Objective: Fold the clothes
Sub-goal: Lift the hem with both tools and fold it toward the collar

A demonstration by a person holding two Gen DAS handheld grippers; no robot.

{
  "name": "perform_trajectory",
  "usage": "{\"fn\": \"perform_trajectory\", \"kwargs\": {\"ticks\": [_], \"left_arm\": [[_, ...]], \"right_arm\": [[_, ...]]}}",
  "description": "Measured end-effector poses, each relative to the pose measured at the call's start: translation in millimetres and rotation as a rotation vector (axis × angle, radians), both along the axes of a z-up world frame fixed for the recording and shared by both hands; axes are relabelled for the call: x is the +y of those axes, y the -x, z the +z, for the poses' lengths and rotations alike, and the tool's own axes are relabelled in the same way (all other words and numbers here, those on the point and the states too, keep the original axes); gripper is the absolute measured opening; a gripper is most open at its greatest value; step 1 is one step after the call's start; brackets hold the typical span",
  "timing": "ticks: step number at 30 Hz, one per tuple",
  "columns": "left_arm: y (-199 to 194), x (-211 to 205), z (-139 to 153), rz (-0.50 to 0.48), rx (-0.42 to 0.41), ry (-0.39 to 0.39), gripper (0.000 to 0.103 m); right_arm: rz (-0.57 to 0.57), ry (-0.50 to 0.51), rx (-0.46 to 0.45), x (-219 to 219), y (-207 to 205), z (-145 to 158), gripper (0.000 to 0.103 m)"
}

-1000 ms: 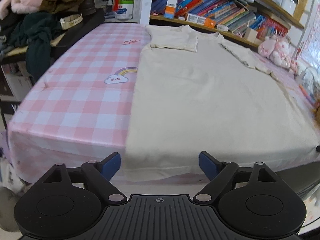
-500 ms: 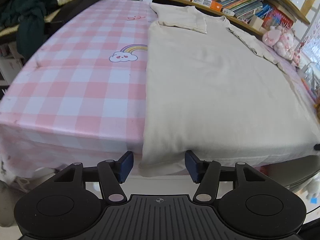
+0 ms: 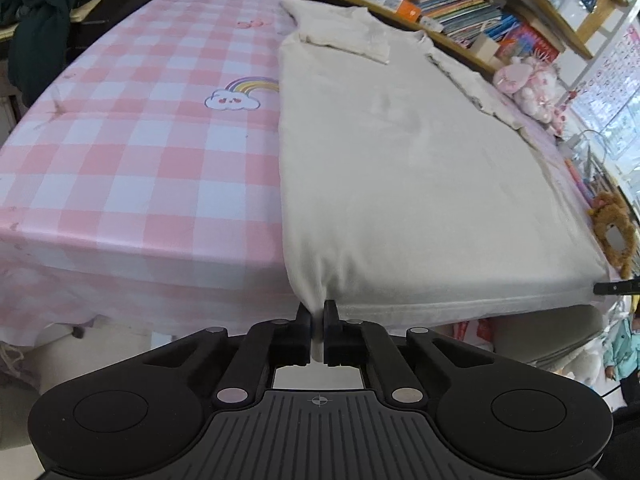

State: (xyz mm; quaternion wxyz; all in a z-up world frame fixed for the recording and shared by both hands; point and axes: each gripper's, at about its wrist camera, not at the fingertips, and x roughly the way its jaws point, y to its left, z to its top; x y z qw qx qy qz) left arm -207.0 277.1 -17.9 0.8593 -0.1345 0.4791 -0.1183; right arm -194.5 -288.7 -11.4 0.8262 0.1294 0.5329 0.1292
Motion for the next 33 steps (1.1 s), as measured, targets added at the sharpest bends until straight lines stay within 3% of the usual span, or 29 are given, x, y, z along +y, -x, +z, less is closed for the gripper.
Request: {"fn": "perform_trajectory", "kwargs": {"ticks": [6, 9, 12, 18, 21, 25, 33], "left_arm": [[-3.2, -6.1, -1.8, 0.0, 0.012, 0.011, 0.005], [-5.0, -7.8, -4.0, -0.001, 0.024, 0.001, 0.013], [-9.9, -8.0, -6.9, -0.007, 0.036, -0.014, 0.015], [-17.3, -3.7, -10.2, -0.003, 0.031, -0.024, 0.015], [-14.3, -5.6, -8.9, -0.016, 0.023, -0.02, 0.005], [-10.5, -4.0, -6.1, -0.017, 0.066, 0.042, 0.003], [11.1, 2.5, 9.6, -0.004, 0.055, 0.15, 0.002]], "right_arm": [[-0.022, 0.02, 0.004, 5.0, -3.5, -2.3, 0.009], [-0.033, 0.029, 0.012, 7.9, -5.8, -5.8, 0.013], [-0.023, 0.037, 0.021, 12.5, -8.4, -8.3, 0.014], [-0.033, 0.017, 0.034, 9.2, -9.8, -10.7, 0.014], [-0.035, 0.016, 0.032, 9.1, -9.0, -10.2, 0.014], [-0.039, -0.003, 0.01, 5.3, -5.1, -7.0, 0.008], [-0.041, -0.05, -0.022, -0.2, 15.0, 9.6, 0.006]]}}
